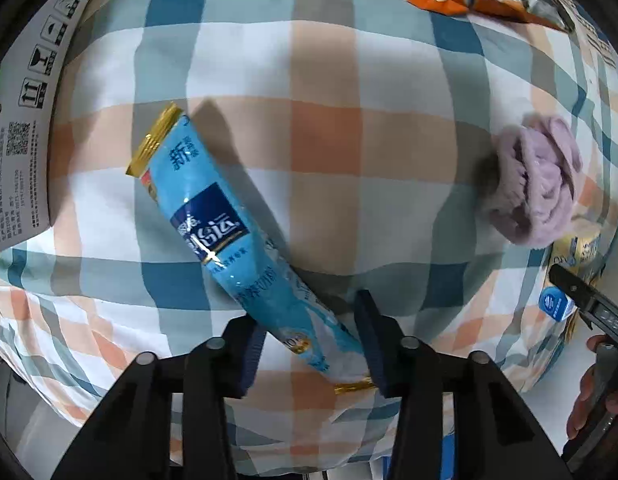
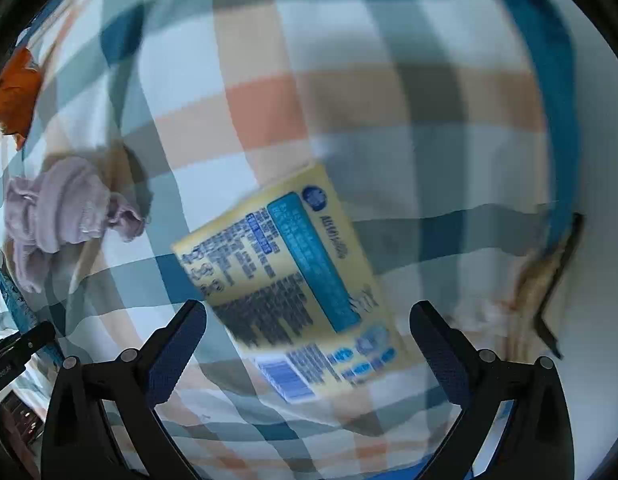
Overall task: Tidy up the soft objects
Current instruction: 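Grasp the blue Nestlé tube with the left tool while the right tool grasps the yellow carton, then carry the tube and carton into the box and open both tools, then grasp the orange panda bag with the left tool while the right tool grasps the lilac cloth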
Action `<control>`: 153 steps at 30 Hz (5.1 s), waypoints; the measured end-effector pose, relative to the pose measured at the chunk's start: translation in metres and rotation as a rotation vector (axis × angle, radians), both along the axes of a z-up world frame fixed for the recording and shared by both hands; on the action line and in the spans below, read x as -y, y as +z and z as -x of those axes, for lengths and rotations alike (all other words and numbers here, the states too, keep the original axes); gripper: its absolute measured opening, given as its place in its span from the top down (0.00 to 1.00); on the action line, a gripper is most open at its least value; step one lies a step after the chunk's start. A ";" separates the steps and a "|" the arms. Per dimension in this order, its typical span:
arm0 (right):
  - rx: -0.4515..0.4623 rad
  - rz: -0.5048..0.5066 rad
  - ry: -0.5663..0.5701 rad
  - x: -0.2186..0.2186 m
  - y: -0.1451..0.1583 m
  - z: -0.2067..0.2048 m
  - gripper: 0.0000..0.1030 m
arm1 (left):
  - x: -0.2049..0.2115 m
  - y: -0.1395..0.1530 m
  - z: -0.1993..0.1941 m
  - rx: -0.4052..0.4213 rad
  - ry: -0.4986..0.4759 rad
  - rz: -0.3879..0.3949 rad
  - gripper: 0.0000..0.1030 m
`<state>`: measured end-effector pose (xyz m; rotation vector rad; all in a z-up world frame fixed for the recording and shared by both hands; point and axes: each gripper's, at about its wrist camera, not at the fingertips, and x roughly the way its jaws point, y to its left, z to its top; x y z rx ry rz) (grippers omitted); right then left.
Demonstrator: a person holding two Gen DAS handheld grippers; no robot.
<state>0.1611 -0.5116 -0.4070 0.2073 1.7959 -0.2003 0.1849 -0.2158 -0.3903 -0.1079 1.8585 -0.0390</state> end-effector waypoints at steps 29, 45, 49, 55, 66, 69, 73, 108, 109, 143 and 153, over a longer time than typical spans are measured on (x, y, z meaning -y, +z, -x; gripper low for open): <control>0.041 0.007 -0.040 -0.009 0.041 0.009 0.36 | -0.007 0.023 0.008 0.025 -0.037 0.058 0.80; 0.056 0.030 -0.088 -0.018 0.035 -0.001 0.37 | -0.014 0.020 0.024 0.041 -0.047 0.070 0.87; 0.073 0.023 -0.091 -0.024 0.050 0.005 0.37 | -0.014 0.039 0.025 0.073 -0.053 0.113 0.88; 0.152 -0.023 -0.086 -0.048 0.103 0.020 0.37 | -0.032 0.087 0.022 0.132 -0.044 0.206 0.88; 0.346 -0.181 0.075 -0.199 0.211 0.005 0.37 | -0.124 0.207 -0.002 0.350 -0.004 0.306 0.88; 0.385 -0.224 0.149 -0.270 0.231 -0.013 0.37 | -0.164 0.225 -0.012 0.395 0.027 0.291 0.88; 0.398 -0.264 0.226 -0.348 0.247 -0.034 0.37 | -0.227 0.239 -0.030 0.447 0.048 0.223 0.88; 0.220 -0.137 0.205 -0.510 0.130 -0.116 0.15 | -0.394 0.109 -0.200 0.279 -0.090 -0.117 0.73; 0.218 -0.133 0.214 -0.511 0.132 -0.116 0.13 | -0.394 0.111 -0.200 0.282 -0.084 -0.113 0.72; 0.452 -0.151 0.322 -0.511 0.249 -0.028 0.00 | -0.381 0.255 -0.007 0.549 -0.017 -0.106 0.07; 0.516 -0.192 0.204 -0.430 0.269 -0.009 0.00 | -0.303 0.287 0.003 0.661 -0.164 -0.180 0.07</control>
